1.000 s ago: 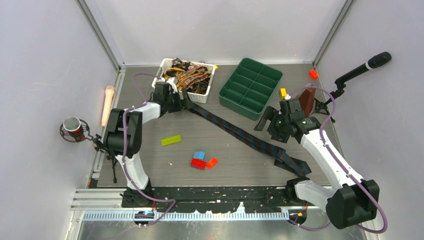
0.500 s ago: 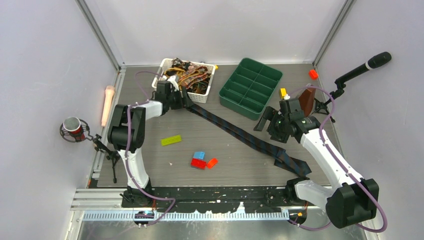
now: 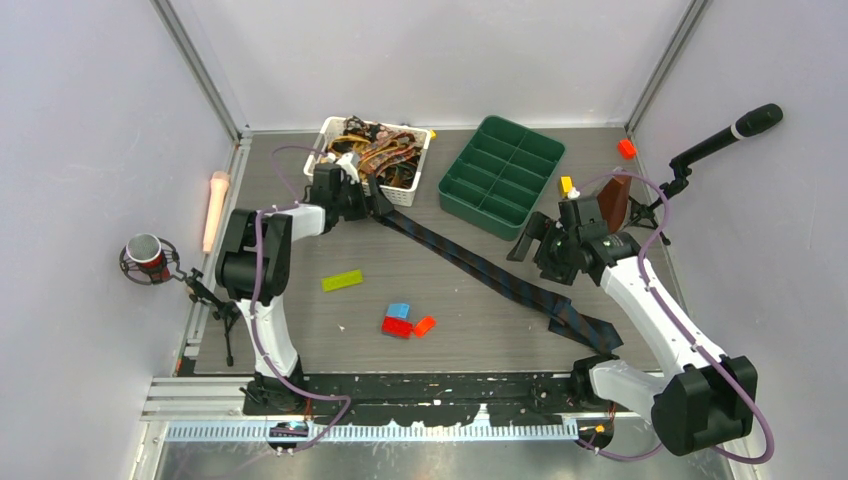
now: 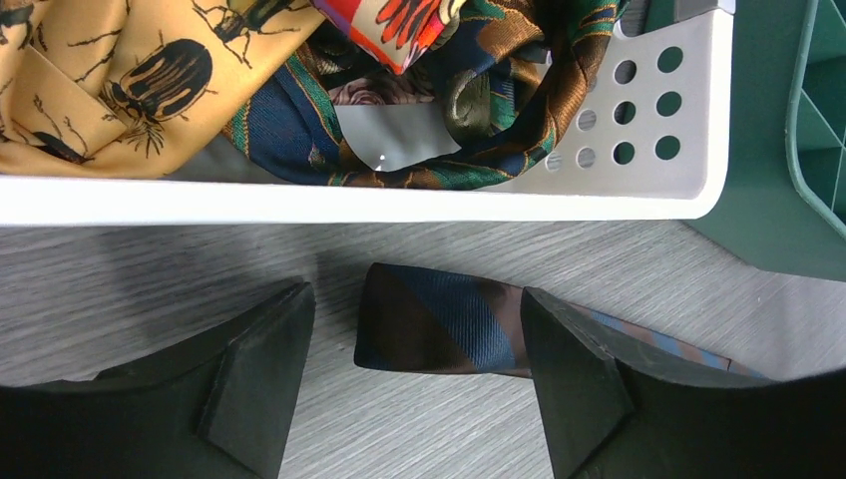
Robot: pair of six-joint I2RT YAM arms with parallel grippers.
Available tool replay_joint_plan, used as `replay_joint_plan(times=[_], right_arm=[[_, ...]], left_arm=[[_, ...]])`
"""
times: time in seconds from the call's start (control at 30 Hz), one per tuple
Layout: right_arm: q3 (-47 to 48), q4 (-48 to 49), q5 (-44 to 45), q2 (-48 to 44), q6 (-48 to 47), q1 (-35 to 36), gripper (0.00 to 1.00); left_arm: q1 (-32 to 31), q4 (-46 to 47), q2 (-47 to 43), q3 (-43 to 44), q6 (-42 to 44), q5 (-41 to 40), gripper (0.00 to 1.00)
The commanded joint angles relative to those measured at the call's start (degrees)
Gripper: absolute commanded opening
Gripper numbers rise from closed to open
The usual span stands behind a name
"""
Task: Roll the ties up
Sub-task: Roll the tie at the center of the board.
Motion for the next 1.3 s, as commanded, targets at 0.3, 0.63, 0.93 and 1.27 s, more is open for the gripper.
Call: replay_joint_plan(times=[0.3,0.63,0.93,1.27], right_arm=[[-0.69,2.18,-0.76,0.52,-0.69,0.17,0.92],[-1.19,3.37,-0.82,0.79,-1.23,0.17,0.92],[-0.99,4.17,-3.29,2.08,-2.59,0.17,0.92],[0.26,3.68,-3.98,6.07,-2.61,2.06,0.85]], left_arm=[[-0.18,2.80,-0.54,-0.38,-0.95,3.19,0.53],[-0.18,2.48,-2.14,-0.99,-0.89,3.35,0.23],[-0.18,2.35,-7.19,-5.74,-0.10,2.02,0.00],[-0.18,-0.77,-17.40,-12.24,3.29,-8.36,0.00]])
